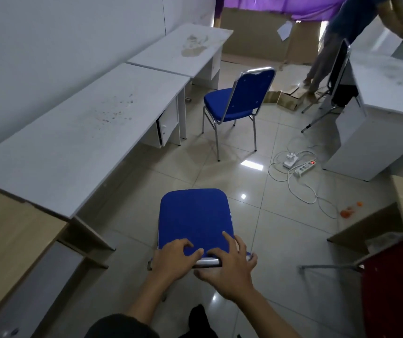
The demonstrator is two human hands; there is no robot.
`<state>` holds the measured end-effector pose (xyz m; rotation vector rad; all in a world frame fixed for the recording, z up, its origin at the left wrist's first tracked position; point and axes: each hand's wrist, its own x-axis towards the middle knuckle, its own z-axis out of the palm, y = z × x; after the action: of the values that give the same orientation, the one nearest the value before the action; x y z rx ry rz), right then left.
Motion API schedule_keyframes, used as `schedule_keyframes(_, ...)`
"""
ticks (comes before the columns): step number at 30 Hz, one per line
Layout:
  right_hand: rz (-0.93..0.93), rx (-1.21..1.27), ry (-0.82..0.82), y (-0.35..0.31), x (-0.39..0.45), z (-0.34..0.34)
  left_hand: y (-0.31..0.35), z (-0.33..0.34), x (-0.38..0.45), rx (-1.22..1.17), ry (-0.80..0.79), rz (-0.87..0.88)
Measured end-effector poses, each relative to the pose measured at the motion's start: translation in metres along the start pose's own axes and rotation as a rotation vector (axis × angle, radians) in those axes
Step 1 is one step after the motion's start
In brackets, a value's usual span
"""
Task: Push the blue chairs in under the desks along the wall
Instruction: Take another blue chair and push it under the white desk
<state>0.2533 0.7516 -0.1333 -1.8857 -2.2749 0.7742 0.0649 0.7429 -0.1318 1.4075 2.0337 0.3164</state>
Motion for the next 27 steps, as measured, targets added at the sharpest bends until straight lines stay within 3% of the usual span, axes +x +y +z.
schedule_keyframes(8, -0.111, -0.004, 0.013, 0.009, 0.055, -0.012, 0.014, -0.005, 0.039, 0.127, 0.087, -0.045)
schedule_keyframes(18, -0.205, 0.011, -0.016, -0.002, 0.133, -0.023, 0.02, -0.026, 0.094, 0.13, 0.127, -0.167)
schedule_keyframes(27, -0.334, 0.011, -0.091, 0.002, 0.208, -0.056, 0.052, -0.029, 0.138, 0.089, 0.271, -0.281)
